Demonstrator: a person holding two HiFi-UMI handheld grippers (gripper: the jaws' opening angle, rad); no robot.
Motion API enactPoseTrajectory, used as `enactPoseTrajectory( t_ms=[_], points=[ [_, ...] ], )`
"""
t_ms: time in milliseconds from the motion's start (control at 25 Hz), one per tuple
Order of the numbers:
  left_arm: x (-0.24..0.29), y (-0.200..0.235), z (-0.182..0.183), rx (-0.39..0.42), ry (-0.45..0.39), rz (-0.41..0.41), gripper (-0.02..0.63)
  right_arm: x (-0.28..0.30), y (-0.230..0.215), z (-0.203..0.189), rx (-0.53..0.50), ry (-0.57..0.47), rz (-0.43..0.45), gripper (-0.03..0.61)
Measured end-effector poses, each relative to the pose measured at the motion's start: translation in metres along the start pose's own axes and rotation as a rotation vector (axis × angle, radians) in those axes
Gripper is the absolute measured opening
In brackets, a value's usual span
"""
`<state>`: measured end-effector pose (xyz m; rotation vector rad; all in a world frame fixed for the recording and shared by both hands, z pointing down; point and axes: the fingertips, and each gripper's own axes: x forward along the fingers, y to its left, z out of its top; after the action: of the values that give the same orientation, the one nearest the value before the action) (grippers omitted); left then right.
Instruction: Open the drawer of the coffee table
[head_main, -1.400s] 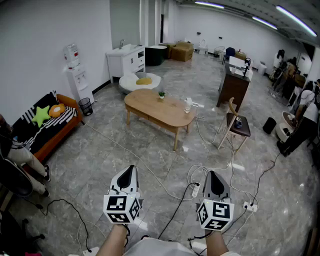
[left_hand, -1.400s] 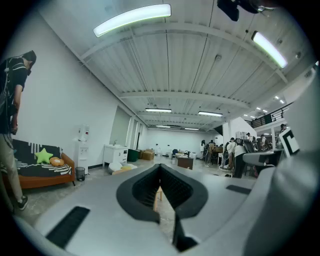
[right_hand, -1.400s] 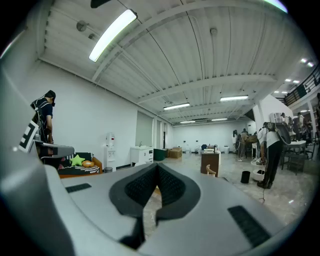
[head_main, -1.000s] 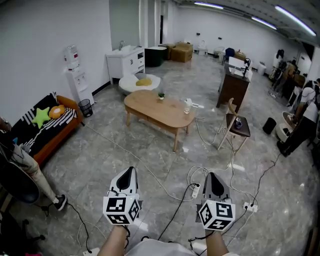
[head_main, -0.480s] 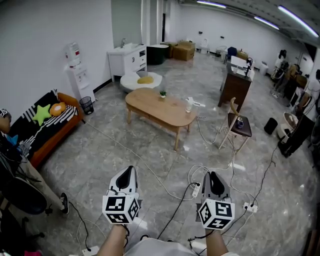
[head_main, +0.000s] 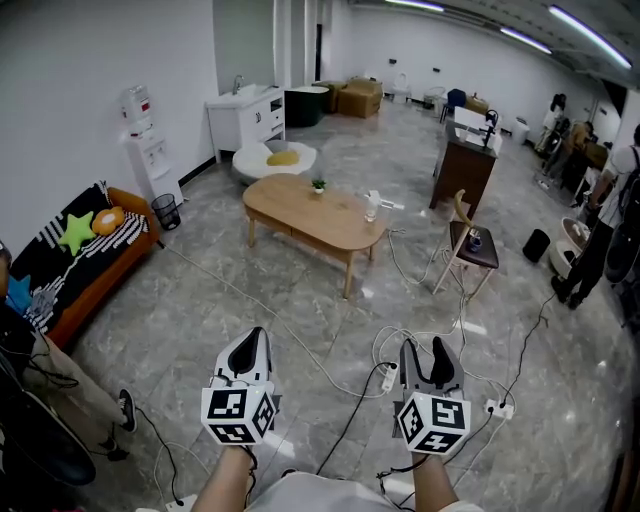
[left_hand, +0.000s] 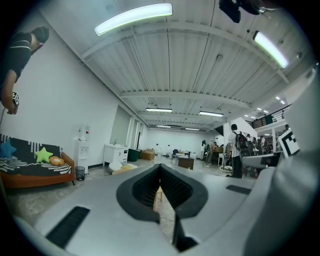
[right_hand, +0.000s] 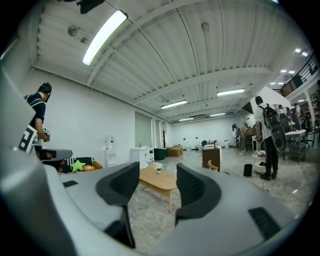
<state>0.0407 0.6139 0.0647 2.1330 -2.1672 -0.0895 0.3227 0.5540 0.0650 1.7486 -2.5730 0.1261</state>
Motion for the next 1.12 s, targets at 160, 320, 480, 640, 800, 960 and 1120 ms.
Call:
enactPoseTrajectory(
  t_ms=[160,320,480,640,800,960,1120],
  points=[
    [0.004,0.004,0.003,-0.002,-0.001,-0.006,-0.008,0.002,-0.002,0.001,-0.012,0.01,-0.024,0.329],
    [0.008,0.006,0.002,-0.004,0.0,-0.012,-0.008,0.003,-0.004,-0.002,-0.015,0.018,-0.036,0.364],
    [0.011,0.007,0.002,-0.005,0.002,-0.02,-0.008,0.004,-0.006,-0.003,-0.015,0.014,-0.049,0.409],
    [0.016,0.014,0.002,-0.005,0.003,-0.028,-0.008,0.008,-0.003,-0.002,-0.013,-0.005,-0.057,0.492],
    [0.021,0.024,0.004,-0.006,-0.002,-0.035,-0.008,0.013,0.003,-0.001,-0.017,-0.02,-0.061,0.553],
    [0.026,0.037,0.003,-0.003,-0.002,-0.047,-0.008,0.02,0.014,-0.005,-0.016,-0.019,-0.062,0.588],
    [0.031,0.053,0.006,0.0,0.0,-0.057,-0.008,0.025,0.023,-0.007,-0.004,-0.028,-0.084,0.588]
  ],
)
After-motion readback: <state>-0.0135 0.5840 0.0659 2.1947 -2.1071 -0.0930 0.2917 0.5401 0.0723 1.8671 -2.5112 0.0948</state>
